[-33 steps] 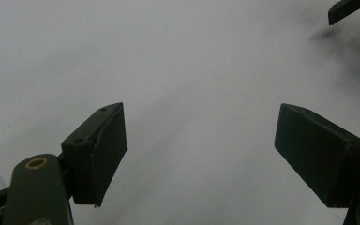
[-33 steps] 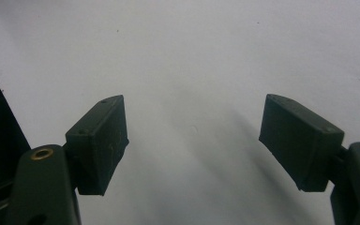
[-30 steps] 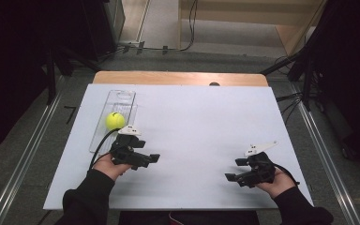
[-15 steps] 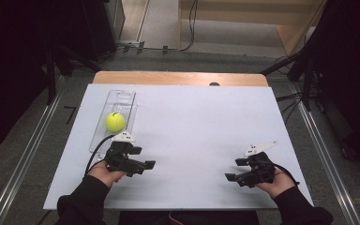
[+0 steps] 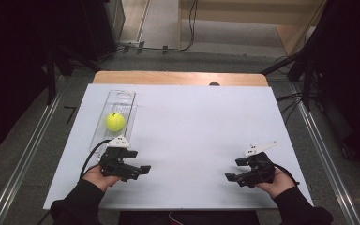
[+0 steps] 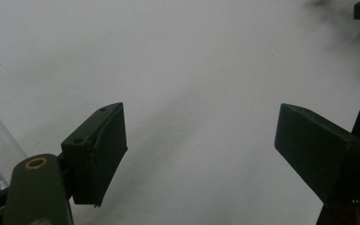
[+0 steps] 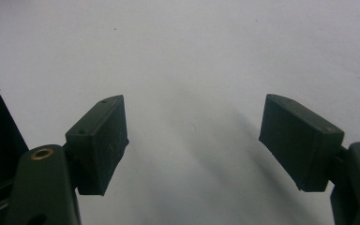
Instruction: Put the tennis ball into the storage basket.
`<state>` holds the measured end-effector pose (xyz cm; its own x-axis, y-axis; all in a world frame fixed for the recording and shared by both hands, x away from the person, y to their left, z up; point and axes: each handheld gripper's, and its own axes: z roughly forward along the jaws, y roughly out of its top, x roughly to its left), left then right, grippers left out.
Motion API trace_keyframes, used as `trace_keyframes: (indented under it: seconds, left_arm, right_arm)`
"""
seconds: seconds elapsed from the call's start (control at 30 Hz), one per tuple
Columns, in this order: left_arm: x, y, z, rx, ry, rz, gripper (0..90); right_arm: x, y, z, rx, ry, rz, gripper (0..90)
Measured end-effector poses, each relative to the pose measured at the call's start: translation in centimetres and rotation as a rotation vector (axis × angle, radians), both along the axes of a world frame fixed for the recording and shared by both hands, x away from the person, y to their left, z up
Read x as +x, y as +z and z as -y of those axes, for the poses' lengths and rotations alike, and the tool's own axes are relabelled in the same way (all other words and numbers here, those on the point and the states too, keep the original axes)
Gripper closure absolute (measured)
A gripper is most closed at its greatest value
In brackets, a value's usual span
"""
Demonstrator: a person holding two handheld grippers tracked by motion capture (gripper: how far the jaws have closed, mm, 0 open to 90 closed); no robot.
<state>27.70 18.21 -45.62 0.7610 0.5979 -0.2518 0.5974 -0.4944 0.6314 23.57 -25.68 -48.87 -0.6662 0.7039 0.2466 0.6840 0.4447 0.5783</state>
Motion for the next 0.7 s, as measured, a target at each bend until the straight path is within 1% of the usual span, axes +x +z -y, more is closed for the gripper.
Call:
trace_keyframes:
  seconds: [0.2,0.37,0.4,0.7]
  left_arm:
    - [-0.34,-0.09,-0.01,0.010,-0.018,0.007,17.8]
    - [-0.52,-0.15,-0.02,0.023,-0.027,0.005,17.8]
    - [-0.49,-0.16,-0.05,0.021,-0.028,0.000,17.8]
    - [-0.48,-0.15,-0.06,0.021,-0.028,0.001,17.8]
  right_arm:
    - [-0.01,0.00,0.00,-0.002,-0.003,-0.003,21.7]
    - [-0.01,-0.01,0.01,-0.003,-0.002,-0.003,21.7]
    - [-0.01,-0.01,-0.01,-0.003,-0.003,-0.003,21.7]
    - [-0.02,-0.02,-0.02,-0.003,-0.002,-0.003,21.6]
